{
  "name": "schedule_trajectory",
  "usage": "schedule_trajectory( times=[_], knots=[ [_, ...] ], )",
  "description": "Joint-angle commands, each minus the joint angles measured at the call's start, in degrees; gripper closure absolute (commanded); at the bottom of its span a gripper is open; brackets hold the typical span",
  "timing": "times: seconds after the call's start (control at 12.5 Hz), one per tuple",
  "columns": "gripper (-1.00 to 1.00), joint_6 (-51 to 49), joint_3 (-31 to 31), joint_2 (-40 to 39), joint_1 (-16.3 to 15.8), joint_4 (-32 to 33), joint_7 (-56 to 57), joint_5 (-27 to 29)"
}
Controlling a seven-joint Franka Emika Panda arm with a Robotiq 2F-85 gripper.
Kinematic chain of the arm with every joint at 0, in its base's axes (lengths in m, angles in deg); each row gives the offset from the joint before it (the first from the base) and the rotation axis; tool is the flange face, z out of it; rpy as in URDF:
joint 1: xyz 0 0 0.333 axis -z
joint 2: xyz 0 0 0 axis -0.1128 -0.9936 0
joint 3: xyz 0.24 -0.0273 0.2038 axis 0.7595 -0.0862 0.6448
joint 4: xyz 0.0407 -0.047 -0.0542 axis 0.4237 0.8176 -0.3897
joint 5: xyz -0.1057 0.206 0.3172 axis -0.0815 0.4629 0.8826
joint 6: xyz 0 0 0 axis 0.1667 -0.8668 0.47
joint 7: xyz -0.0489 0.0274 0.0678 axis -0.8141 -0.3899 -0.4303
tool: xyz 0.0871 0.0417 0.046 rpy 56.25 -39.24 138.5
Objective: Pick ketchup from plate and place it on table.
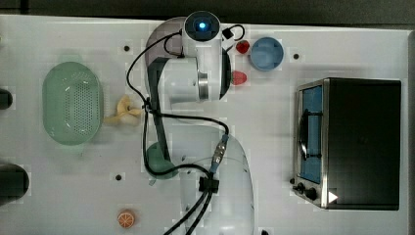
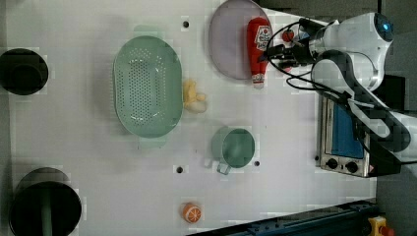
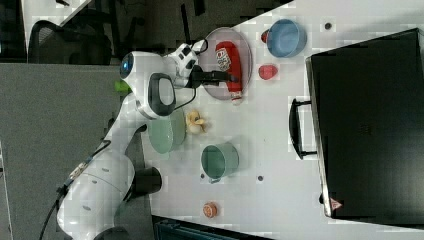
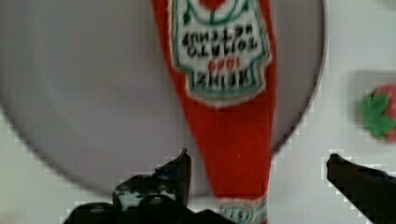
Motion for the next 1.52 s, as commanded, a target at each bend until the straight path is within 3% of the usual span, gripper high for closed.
schedule_trajectory(
  times=[0.08, 0.48, 0.56, 0.8, 1.28, 1.52],
  knots=[
    [-1.00, 3.4, 0.2, -2.5, -1.0, -4.5, 3.6, -1.4],
    [-1.00, 8.7, 0.0, -6.3, -1.0, -4.8, 3.6, -1.4],
    [-0.92, 10.4, 0.0, -6.8, -1.0, -4.8, 3.6, -1.4],
    [-0.25, 11.3, -0.2, -7.3, -1.0, -4.8, 3.6, -1.4],
    [-0.25, 10.7, 0.3, -2.4, -1.0, -6.5, 2.6, -0.5],
    [-0.25, 1.4, 0.3, 5.2, -0.2, -5.5, 2.5, 2.9]
  ],
)
